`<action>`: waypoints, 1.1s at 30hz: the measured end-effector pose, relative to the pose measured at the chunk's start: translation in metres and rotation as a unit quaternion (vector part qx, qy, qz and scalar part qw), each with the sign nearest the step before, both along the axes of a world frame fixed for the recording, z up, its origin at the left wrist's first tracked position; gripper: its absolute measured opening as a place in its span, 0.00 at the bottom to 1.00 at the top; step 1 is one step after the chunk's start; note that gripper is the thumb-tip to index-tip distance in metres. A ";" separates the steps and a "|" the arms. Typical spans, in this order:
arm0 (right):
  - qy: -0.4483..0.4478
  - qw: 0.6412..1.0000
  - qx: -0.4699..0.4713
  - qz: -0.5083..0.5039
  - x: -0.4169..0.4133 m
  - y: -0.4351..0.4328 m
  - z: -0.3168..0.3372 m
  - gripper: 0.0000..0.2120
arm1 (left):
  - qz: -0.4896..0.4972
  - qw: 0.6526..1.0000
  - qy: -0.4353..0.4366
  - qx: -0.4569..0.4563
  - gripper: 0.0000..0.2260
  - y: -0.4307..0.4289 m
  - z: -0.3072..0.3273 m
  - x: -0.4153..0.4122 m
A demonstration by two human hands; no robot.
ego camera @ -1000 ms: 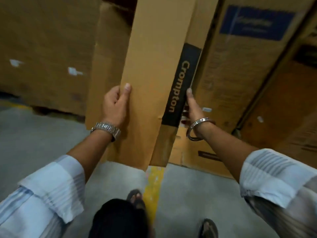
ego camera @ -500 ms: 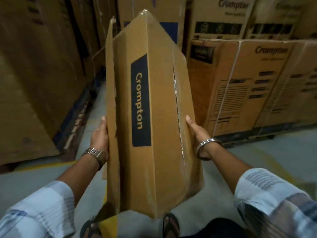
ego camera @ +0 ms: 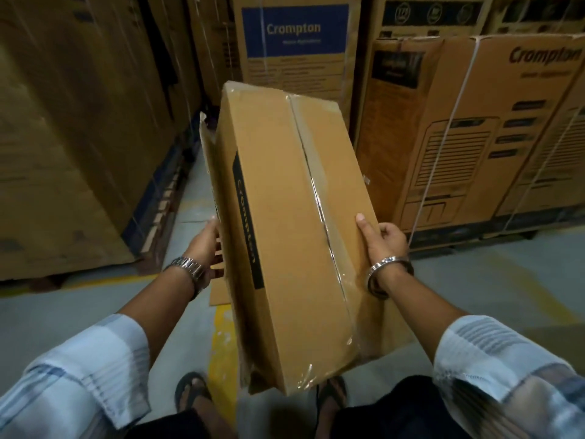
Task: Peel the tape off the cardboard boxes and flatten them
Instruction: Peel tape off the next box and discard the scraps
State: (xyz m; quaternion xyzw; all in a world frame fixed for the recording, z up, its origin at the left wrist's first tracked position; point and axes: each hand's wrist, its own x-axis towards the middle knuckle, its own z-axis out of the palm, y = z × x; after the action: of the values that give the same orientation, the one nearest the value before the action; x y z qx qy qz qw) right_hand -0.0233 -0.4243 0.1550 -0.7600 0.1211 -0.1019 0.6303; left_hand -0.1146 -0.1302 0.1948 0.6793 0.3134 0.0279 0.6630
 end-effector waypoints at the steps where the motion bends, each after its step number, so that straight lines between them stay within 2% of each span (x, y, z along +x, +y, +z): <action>1: -0.001 1.000 -0.014 0.005 -0.001 0.006 -0.002 0.24 | -0.005 1.000 0.011 -0.027 0.40 0.001 -0.003 -0.004; 2: -0.004 0.999 -0.035 0.009 -0.003 0.012 -0.004 0.25 | -0.012 0.999 0.010 -0.030 0.47 0.000 -0.006 -0.009; 3: -0.009 0.998 -0.057 0.015 -0.005 0.018 -0.004 0.25 | -0.013 1.000 -0.008 -0.018 0.49 0.000 -0.012 -0.012; 6: -0.025 0.994 -0.097 0.038 -0.006 0.035 -0.007 0.26 | 0.008 0.994 -0.078 0.073 0.44 0.002 -0.027 -0.019; 8: -0.025 0.992 -0.113 0.058 -0.007 0.044 -0.006 0.25 | 0.035 0.984 -0.096 0.142 0.36 0.006 -0.035 -0.023; 9: -0.025 0.990 -0.120 0.067 -0.008 0.048 -0.005 0.23 | 0.053 0.980 -0.096 0.164 0.33 0.007 -0.037 -0.023; 12: -0.028 0.988 -0.127 0.078 -0.010 0.055 -0.004 0.17 | 0.100 0.968 -0.054 0.225 0.32 0.010 -0.035 -0.024; 14: -0.035 0.988 -0.128 0.080 -0.011 0.059 -0.002 0.15 | 0.092 0.943 -0.028 0.319 0.30 0.011 -0.029 -0.027; 15: -0.040 0.987 -0.132 0.081 -0.011 0.060 -0.001 0.15 | 0.075 0.940 -0.029 0.332 0.30 0.019 -0.030 -0.025; 16: -0.040 0.987 -0.131 0.083 -0.011 0.060 -0.001 0.14 | 0.058 0.948 -0.038 0.310 0.33 0.025 -0.030 -0.023; 18: -0.041 0.987 -0.126 0.091 -0.013 0.065 0.000 0.13 | 0.029 0.981 -0.038 0.188 0.37 0.031 -0.026 -0.022; 19: -0.046 0.986 -0.123 0.099 -0.014 0.069 0.002 0.12 | 0.027 0.990 -0.042 0.129 0.37 0.032 -0.022 -0.024; 21: -0.056 0.987 -0.092 0.122 -0.015 0.075 0.015 0.08 | 0.022 0.996 -0.052 0.070 0.33 0.035 -0.011 -0.025; 23: -0.034 0.985 0.042 0.162 -0.012 0.067 0.028 0.10 | 0.017 0.994 -0.103 0.015 0.28 0.051 -0.008 -0.024; 25: 0.047 0.956 0.185 0.225 -0.004 0.051 0.028 0.17 | 0.013 0.987 -0.153 -0.049 0.22 0.072 -0.017 -0.030; 27: 0.143 0.944 0.153 0.254 -0.004 0.045 0.005 0.23 | 0.000 0.990 -0.122 -0.065 0.22 0.073 -0.046 -0.046; 29: 0.209 0.937 0.099 0.260 -0.016 0.050 -0.024 0.26 | -0.005 0.995 -0.064 -0.080 0.26 0.058 -0.084 -0.058; 31: 0.227 0.932 0.080 0.271 -0.036 0.058 -0.032 0.25 | 0.004 0.988 -0.056 -0.141 0.28 0.039 -0.096 -0.066; 33: 0.236 0.923 0.101 0.287 -0.044 0.058 -0.029 0.25 | 0.001 0.980 -0.047 -0.191 0.28 0.042 -0.091 -0.065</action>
State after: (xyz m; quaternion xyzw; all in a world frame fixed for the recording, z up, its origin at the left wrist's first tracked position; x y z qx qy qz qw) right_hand -0.0676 -0.3663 0.1259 -0.6964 0.0530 0.2785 0.6593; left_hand -0.1801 -0.0881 0.1034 0.5380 0.2820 0.0000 0.7944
